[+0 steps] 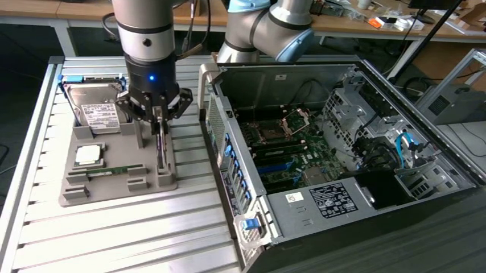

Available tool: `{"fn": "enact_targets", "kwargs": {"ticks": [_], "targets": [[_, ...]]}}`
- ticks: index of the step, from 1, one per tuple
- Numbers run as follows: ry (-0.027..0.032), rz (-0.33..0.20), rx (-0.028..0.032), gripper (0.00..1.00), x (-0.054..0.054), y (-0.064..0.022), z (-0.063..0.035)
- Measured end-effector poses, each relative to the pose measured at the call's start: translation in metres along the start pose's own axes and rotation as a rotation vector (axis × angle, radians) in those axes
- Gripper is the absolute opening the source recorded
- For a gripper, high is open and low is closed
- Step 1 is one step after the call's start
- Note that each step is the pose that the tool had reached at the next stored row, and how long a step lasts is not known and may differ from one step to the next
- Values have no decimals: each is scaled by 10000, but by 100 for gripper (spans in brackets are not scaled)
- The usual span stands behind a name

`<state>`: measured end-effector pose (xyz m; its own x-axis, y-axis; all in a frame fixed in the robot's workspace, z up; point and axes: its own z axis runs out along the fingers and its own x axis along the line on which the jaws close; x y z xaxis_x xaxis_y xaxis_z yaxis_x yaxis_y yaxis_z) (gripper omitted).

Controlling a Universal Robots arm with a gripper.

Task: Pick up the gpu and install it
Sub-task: 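Pick up the gpu and move the gpu toward the slot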

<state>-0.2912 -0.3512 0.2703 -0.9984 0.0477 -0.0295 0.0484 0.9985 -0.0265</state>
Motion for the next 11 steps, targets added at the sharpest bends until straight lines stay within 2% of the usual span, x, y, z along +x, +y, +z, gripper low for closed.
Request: {"fn": "enact_targets", "kwargs": {"ticks": [11], "targets": [[0, 0, 0, 27, -2, -2, -70]]}}
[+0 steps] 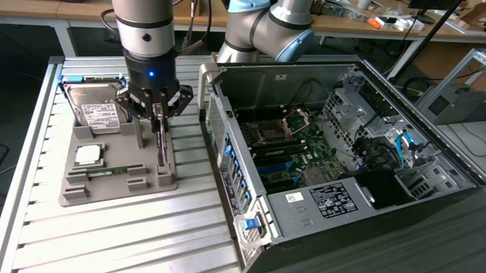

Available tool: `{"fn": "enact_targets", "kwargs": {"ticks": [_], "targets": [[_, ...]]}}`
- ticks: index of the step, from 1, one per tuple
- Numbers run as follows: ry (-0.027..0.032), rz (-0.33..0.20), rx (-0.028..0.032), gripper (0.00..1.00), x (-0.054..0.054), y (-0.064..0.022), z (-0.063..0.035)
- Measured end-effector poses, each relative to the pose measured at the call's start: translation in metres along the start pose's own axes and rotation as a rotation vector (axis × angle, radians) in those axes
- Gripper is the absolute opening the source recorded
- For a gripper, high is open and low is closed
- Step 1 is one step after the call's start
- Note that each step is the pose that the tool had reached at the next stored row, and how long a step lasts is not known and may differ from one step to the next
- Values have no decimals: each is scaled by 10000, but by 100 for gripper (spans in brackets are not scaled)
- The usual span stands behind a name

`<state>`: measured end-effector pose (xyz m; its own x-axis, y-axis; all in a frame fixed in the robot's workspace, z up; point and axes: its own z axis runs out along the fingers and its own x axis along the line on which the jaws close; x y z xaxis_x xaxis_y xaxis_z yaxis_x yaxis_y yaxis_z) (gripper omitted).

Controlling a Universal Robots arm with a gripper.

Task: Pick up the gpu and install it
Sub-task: 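Pick up the gpu and move the gpu toward the slot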

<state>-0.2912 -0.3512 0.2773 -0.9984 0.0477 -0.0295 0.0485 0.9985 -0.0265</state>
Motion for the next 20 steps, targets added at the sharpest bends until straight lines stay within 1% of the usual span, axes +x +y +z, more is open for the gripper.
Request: {"fn": "enact_targets", "kwargs": {"ticks": [20], "targets": [[0, 0, 0, 27, -5, -4, -160]]}}
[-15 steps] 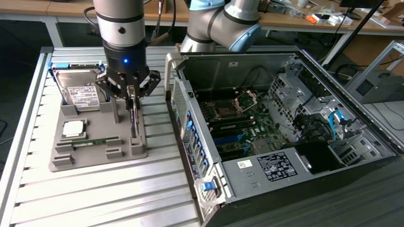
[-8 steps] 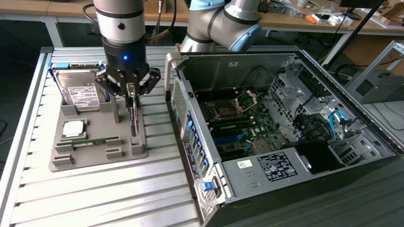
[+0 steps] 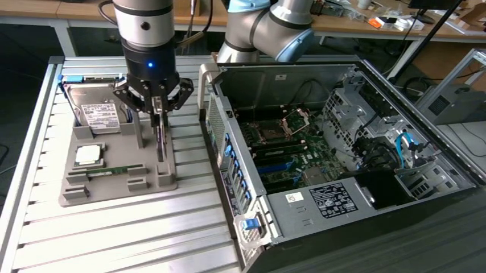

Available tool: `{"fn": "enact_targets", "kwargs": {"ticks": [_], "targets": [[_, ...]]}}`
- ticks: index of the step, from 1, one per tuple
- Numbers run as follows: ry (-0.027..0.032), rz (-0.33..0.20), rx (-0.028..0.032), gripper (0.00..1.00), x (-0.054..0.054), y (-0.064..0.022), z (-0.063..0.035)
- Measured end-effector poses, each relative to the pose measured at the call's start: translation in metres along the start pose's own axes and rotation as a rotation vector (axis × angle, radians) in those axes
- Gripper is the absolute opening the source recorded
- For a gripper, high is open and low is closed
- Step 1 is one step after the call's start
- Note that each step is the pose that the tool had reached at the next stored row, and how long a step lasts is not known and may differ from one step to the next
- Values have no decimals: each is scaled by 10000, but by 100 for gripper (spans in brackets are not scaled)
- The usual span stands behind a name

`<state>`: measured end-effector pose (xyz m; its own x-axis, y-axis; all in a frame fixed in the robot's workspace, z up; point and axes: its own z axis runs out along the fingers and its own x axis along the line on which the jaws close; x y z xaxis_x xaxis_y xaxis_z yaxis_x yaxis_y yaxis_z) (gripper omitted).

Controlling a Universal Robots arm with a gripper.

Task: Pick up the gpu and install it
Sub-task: 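Pick up the gpu and move the gpu toward the slot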

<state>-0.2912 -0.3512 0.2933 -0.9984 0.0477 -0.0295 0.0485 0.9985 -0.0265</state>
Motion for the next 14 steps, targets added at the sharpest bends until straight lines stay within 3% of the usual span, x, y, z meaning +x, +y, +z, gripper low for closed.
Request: {"fn": "enact_targets", "kwargs": {"ticks": [14], "targets": [[0, 0, 0, 27, -3, -2, -86]]}}
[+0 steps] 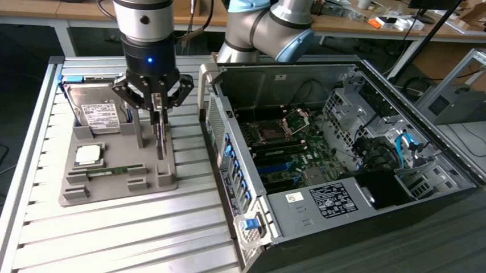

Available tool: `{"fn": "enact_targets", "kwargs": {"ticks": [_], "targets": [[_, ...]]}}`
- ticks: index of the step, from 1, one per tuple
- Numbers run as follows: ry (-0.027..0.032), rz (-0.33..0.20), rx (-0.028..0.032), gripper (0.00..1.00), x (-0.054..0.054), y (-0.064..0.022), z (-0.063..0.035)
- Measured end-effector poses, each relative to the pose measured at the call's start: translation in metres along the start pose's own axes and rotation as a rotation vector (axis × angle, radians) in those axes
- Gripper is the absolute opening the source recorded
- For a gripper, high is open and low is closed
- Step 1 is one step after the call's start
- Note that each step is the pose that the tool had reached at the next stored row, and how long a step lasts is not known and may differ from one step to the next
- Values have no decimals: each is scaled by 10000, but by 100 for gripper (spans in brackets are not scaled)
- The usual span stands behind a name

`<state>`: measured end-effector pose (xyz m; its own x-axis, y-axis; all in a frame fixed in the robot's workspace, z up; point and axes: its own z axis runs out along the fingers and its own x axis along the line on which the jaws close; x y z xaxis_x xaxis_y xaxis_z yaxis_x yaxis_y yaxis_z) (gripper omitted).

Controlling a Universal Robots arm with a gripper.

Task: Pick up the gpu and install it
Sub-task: 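Pick up the gpu and move the gpu toward the slot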

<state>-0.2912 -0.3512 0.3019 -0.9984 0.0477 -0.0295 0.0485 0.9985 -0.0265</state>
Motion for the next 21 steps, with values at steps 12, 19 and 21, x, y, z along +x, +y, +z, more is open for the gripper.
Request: {"fn": "enact_targets", "kwargs": {"ticks": [12, 19, 21], "targets": [[0, 0, -3, 27, -3, -3, -101], [1, 0, -2, 27, -5, -5, -167], [0, 0, -3, 27, -6, -5, -183]]}}
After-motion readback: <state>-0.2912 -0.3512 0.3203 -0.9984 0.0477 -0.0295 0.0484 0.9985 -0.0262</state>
